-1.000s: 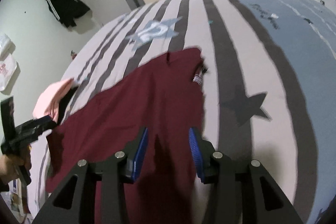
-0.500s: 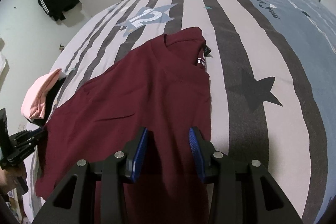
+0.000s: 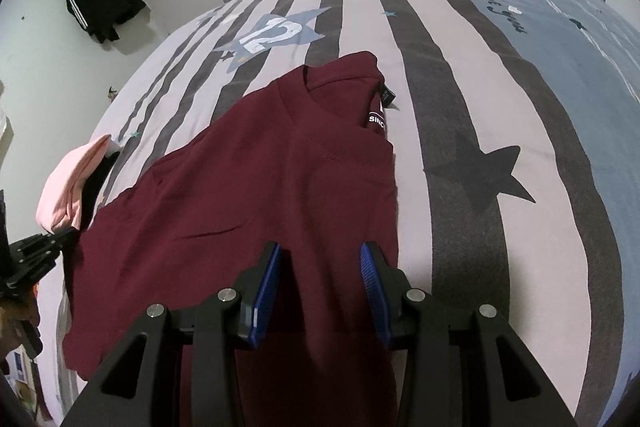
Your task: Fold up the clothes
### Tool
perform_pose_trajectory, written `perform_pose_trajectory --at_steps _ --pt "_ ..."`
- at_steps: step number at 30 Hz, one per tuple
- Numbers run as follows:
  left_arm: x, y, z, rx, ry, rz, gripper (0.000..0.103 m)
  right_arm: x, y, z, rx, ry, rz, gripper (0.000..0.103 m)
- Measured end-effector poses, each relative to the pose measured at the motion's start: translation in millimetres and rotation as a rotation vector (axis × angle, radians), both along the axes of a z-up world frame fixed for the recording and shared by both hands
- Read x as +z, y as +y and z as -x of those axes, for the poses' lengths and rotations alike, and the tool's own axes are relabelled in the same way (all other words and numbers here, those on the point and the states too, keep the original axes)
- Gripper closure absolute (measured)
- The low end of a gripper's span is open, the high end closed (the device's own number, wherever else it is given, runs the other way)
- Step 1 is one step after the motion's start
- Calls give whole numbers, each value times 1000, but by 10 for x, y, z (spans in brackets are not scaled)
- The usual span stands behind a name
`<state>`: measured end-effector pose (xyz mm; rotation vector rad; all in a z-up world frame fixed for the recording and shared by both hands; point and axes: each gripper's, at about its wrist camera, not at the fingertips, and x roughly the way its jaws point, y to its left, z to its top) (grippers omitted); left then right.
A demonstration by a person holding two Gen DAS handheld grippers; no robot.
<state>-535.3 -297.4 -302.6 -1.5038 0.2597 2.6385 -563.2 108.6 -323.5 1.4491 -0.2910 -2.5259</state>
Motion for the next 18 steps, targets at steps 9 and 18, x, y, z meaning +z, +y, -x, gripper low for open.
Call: perform_pose_trajectory --at_steps 9,18 --pt "469 221 -444 -59 71 -164 97 156 282 -362 -37 23 22 65" --pt "402 603 -1357 -56 -45 -276 90 202 819 -1454 -84 -55 9 63"
